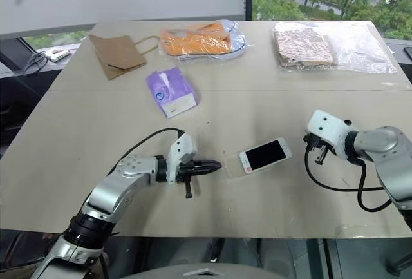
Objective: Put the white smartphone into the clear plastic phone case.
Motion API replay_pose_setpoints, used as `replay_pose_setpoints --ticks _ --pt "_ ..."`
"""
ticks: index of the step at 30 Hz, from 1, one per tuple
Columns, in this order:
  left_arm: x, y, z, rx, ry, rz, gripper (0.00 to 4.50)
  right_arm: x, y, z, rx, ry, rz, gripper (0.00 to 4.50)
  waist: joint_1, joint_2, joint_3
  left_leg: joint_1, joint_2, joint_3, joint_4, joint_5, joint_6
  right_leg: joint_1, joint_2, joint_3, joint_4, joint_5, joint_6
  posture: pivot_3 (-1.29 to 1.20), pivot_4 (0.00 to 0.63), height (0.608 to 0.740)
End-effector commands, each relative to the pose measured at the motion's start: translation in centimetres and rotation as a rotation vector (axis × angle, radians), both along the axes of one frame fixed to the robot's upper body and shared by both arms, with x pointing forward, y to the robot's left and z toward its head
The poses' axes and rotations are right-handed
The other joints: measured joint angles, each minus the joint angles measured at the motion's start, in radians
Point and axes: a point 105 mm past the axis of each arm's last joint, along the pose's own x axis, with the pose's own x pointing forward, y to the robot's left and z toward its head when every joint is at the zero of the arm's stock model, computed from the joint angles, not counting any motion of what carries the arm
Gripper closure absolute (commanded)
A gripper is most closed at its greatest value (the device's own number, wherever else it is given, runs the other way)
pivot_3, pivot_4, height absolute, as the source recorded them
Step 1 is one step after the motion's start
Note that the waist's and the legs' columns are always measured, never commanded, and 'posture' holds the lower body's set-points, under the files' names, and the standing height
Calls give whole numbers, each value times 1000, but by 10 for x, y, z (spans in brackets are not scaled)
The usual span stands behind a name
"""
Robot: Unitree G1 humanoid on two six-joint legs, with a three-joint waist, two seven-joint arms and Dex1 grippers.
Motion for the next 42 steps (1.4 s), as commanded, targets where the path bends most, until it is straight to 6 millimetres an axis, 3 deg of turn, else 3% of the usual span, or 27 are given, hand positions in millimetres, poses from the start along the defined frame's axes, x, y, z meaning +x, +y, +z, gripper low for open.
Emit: replay_pose_setpoints --ticks 1,5,14,24,31,36,42 --pt "0 -5 -2 1 -10 -18 4500 -4 22 3 13 -23 89 4466 1 0 0 0 0 0 0 0 0 0 0 0 0 0 0 0 150 740" --pt "2 -5 -5 -2 -12 -16 4500 -20 44 -5 14 20 190 4466 4 0 0 0 -1 0 2 0 0 0 0 0 2 0 0 0 150 740" --pt "9 -7 -7 -14 -28 -2 4500 -33 70 -7 23 25 267 4466 5 0 0 3 -1 -1 2 0 0 3 0 -1 4 0 0 0 150 740" --pt "39 -3 -7 -20 -90 54 4500 -11 82 -11 14 -59 225 4466 7 0 0 7 -2 -3 2 8 -1 5 2 -3 11 3 0 0 150 740" --pt "71 4 6 21 -166 103 4500 -7 105 -6 97 -52 263 4466 -2 0 0 8 0 -4 2 16 -3 5 6 -3 11 10 3 0 150 740" --pt "80 5 14 27 -186 134 4500 -3 106 -10 110 -46 237 4466 -15 -1 0 6 0 -4 0 19 -8 3 6 -1 10 12 -1 0 150 740" --pt "78 27 33 -46 -165 181 4500 -3 90 -21 87 -45 183 4466 -26 -1 0 3 -1 -4 -1 17 -5 1 3 -2 7 12 -1 0 150 740"
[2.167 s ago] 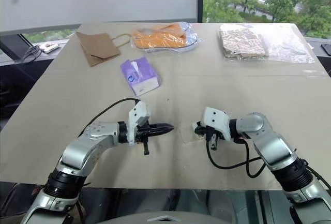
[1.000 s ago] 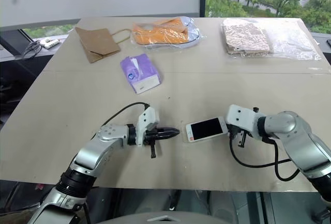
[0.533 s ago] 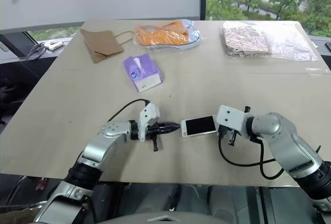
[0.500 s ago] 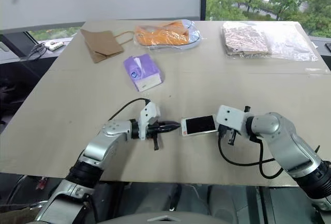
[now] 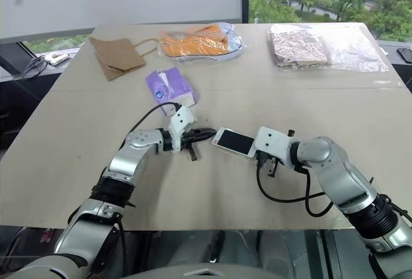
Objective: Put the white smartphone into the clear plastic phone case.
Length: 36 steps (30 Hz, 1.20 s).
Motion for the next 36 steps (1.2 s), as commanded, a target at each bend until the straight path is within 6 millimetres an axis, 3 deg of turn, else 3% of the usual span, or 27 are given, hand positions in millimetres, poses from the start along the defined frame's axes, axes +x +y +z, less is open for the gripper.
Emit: replay_pose_setpoints --ticks 1,4,8,12,18,25,36 --pt "-4 12 27 -102 -20 -15 4500 2 -9 4 25 -28 -43 4466 -1 0 0 0 0 0 0 0 0 0 0 0 0 0 0 0 150 740" --pt "-7 11 42 -131 0 -49 4500 6 -25 15 67 -59 -120 4466 3 -1 0 -1 0 -1 0 0 0 -2 0 0 1 0 0 0 150 740" --pt "-18 -12 50 -162 86 -154 4500 5 -35 26 123 -73 -172 4466 12 -2 1 -2 -1 -1 0 0 0 -2 -1 -1 0 0 0 0 150 740" --pt "-19 -28 29 -78 118 -182 4500 -3 -35 35 187 -73 -170 4466 10 -2 1 -2 -1 -1 0 0 1 -2 -1 -1 0 0 0 0 150 740" --pt "-7 -24 -3 48 111 -128 4500 -11 -17 45 348 -53 -162 4466 -1 -3 2 -2 0 1 0 0 0 -3 0 1 1 0 0 0 150 740" --pt "-10 -15 -13 77 119 -125 4500 -9 6 27 351 10 -121 4466 -3 -3 2 0 0 2 -1 0 0 -2 0 2 2 0 0 0 150 740" --pt "-15 -13 -12 59 112 -104 4500 -23 11 -24 220 190 -6 4466 -4 -4 0 3 0 2 -1 0 0 1 0 2 2 0 0 0 150 740"
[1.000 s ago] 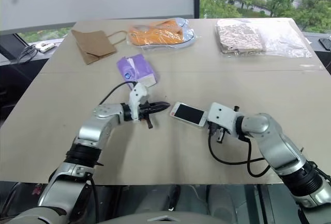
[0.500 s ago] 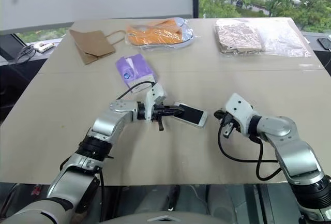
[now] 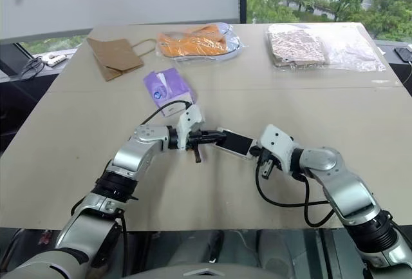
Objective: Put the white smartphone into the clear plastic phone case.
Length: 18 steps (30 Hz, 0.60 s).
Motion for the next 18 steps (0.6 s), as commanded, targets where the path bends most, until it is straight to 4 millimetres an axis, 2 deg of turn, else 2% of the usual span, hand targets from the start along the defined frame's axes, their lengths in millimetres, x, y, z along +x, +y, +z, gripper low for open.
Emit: replay_pose_setpoints --ticks 1,9,11,14,18 --pt "-6 10 -17 48 52 30 4500 -7 -3 -30 -60 122 24 4466 0 -1 -2 1 0 0 0 0 0 2 0 0 0 0 0 0 150 740" --pt "-8 9 -16 42 53 45 4500 6 -13 -70 -178 271 -5 4466 2 -5 -13 6 1 0 0 -2 3 5 1 0 0 0 0 0 150 740" --pt "-9 8 -16 41 53 47 4500 4 -14 -77 -187 319 2 4466 3 -7 -17 7 1 0 0 -2 4 7 1 0 0 0 0 0 150 740" --pt "-10 8 -16 41 54 52 4500 -3 -15 -85 -200 374 22 4466 5 -7 -20 21 1 -1 -4 -3 5 20 1 -1 -3 -1 1 0 150 740" --pt "-10 10 -17 43 55 60 4500 -11 -15 -96 -208 421 34 4466 5 -9 -28 22 1 -1 -5 -4 6 20 1 -1 -4 -3 4 0 150 740"
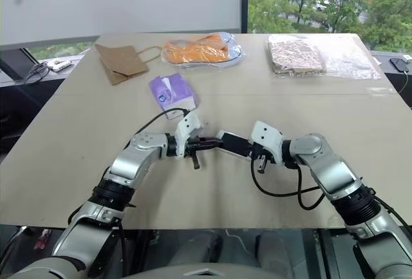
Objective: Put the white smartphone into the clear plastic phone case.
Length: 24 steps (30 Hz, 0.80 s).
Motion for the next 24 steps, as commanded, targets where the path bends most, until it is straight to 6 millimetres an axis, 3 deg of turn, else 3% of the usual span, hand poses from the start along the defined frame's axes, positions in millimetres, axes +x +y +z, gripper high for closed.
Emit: replay_pose_setpoints --ticks 1,7,12,17,20,21,24 --pt "-1 4 -3 24 2 10 4500 -33 -21 -80 -166 304 -47 4466 1 -1 -4 0 0 0 -1 0 0 0 0 0 0 0 0 0 150 740" --pt "-2 3 -2 21 3 12 4500 -33 -21 -103 -193 367 -88 4466 -1 -2 -15 4 0 0 -3 0 0 2 0 1 -1 0 0 0 150 740" --pt "-3 3 -2 22 5 11 4500 -35 -23 -115 -210 416 -123 4466 -1 0 -15 18 1 1 -9 -2 -4 15 0 2 -2 -4 1 0 150 740" --pt "-5 4 -3 22 10 16 4500 -29 -22 -105 -145 356 -135 4466 0 0 -16 21 3 1 -9 -3 -5 17 2 3 -2 -6 -2 0 150 740" --pt "-5 5 -3 14 8 27 4500 -6 -5 -34 142 98 -147 4466 8 -3 -13 20 3 0 -9 -3 -5 17 2 2 -3 -6 -1 0 150 740" --pt "-5 5 -4 13 9 30 4500 -4 -5 -14 201 44 -157 4466 15 2 -9 17 3 -1 -9 -3 -5 16 2 2 -4 -4 1 0 150 740" --pt "-5 4 -5 12 12 35 4500 1 -11 14 256 -37 -239 4466 22 12 -1 6 1 1 -9 0 0 3 1 4 -4 -3 2 0 150 740"
